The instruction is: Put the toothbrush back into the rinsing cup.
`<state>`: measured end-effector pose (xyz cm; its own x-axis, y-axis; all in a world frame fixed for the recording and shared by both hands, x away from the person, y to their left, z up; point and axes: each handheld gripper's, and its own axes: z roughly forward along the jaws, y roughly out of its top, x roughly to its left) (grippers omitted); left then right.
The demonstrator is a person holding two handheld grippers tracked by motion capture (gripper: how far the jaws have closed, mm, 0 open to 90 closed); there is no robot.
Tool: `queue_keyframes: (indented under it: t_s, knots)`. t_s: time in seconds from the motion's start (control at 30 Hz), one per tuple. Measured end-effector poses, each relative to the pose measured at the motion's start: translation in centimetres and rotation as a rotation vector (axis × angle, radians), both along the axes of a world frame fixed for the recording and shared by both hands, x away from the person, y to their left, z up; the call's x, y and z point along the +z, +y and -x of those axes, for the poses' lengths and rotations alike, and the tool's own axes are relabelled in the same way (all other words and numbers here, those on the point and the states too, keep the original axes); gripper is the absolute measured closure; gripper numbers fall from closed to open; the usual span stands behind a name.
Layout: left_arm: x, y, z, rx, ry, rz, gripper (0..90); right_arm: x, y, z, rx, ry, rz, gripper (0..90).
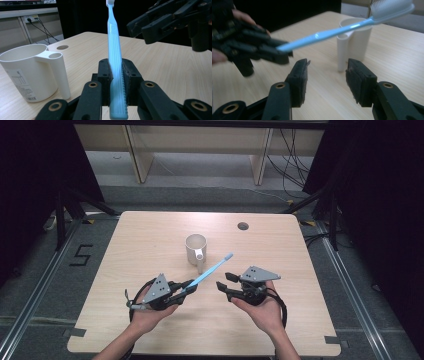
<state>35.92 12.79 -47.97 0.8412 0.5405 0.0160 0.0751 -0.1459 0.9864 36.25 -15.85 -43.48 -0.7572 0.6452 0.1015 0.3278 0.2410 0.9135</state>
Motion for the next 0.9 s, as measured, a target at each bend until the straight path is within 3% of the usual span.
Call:
queue_keyframes:
  t_s: [0.03, 0.07, 0.13, 0.2, 0.23, 0.3, 0.47, 0.6, 0.63, 0.67, 0.8, 0.83, 0.9]
  knots:
    - [0.0, 0.0, 0.0, 0.000, -0.004, 0.000, 78.0, -0.1, 0.4, -0.1, -0.004, 0.029, -0.069, 52.0]
    - [0.1, -0.1, -0.1, -0.001, -0.004, 0.008, 77.9, 0.0, 0.6, -0.2, -0.001, 0.044, -0.106, 51.8]
    - [0.0, -0.2, -0.1, -0.006, -0.010, 0.027, 77.9, 0.0, 0.7, -0.5, 0.005, 0.032, -0.127, 51.1]
    - [0.2, -0.2, -0.1, 0.001, -0.007, 0.010, 77.9, 0.2, 1.0, -1.0, -0.019, 0.065, -0.188, 50.4]
    - [0.3, -0.2, -0.1, 0.002, -0.008, 0.011, 77.9, 0.3, 1.1, -1.2, -0.008, 0.059, -0.213, 50.0]
    - [0.3, -0.3, -0.1, 0.002, -0.011, 0.012, 77.9, 0.4, 1.2, -1.4, -0.022, 0.085, -0.241, 49.5]
    - [0.4, -0.5, -0.1, 0.004, -0.015, 0.018, 77.9, 0.5, 1.6, -1.9, -0.041, 0.099, -0.242, 49.5]
    - [0.4, -0.6, 0.0, 0.002, -0.014, 0.016, 77.9, 0.5, 1.8, -2.1, -0.053, 0.116, -0.287, 49.9]
    - [0.5, -0.6, 0.0, 0.003, -0.016, 0.016, 77.9, 0.7, 1.8, -2.4, -0.058, 0.103, -0.291, 51.6]
    - [0.5, -0.6, 0.0, 0.003, -0.019, 0.016, 77.9, 0.8, 1.9, -2.3, -0.063, 0.128, -0.309, 52.1]
    - [0.7, -0.7, 0.0, 0.005, -0.024, 0.016, 77.9, 0.8, 1.9, -2.7, -0.068, 0.132, -0.324, 56.8]
    - [0.8, -0.8, 0.1, 0.005, -0.026, 0.010, 77.9, 0.8, 2.0, -2.9, -0.075, 0.143, -0.340, 63.2]
    - [0.8, -0.8, 0.1, 0.006, -0.027, 0.001, 77.8, 0.9, 2.1, -2.9, -0.071, 0.170, -0.368, 67.2]
